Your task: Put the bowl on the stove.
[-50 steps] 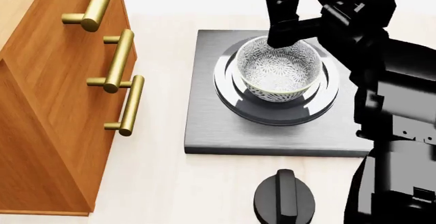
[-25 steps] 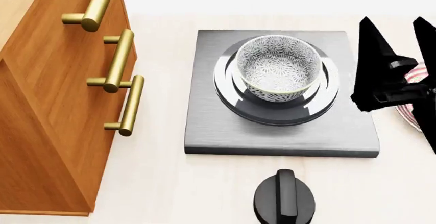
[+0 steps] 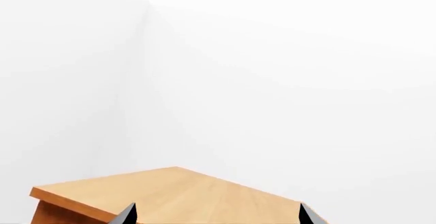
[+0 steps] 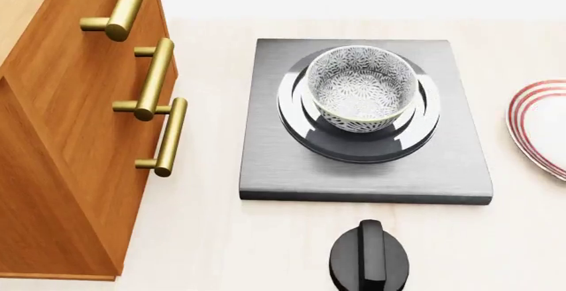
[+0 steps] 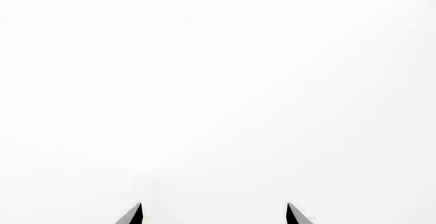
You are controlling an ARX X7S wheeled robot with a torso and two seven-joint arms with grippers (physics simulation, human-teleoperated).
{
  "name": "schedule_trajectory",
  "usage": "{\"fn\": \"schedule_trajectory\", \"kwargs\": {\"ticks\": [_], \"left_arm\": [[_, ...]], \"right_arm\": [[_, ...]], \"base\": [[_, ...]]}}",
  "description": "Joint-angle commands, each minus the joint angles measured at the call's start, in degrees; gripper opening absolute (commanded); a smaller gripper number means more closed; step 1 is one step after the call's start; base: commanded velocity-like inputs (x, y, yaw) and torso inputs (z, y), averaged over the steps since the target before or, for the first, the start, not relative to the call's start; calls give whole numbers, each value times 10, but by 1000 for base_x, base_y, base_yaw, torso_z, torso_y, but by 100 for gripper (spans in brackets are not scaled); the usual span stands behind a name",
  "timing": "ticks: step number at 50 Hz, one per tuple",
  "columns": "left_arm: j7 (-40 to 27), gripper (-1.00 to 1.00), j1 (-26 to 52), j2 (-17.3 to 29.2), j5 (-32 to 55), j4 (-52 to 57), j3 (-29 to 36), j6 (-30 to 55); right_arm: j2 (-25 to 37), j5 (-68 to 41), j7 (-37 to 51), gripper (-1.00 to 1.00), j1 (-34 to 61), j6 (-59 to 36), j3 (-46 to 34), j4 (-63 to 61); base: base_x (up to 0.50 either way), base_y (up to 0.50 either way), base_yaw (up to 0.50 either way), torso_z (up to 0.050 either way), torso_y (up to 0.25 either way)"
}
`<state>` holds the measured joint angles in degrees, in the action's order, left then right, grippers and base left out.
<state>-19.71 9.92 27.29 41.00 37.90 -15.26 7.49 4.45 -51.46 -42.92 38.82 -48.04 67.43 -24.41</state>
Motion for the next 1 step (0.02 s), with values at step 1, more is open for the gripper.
{"fn": "schedule_trajectory", "kwargs": {"ticks": [1], "left_arm": [[0,100,0,0,0,-2,1,-1]], "right_arm": [[-31,-167,21,100,12,5,123,-42]], "base": [[0,0,0,0,0]]}}
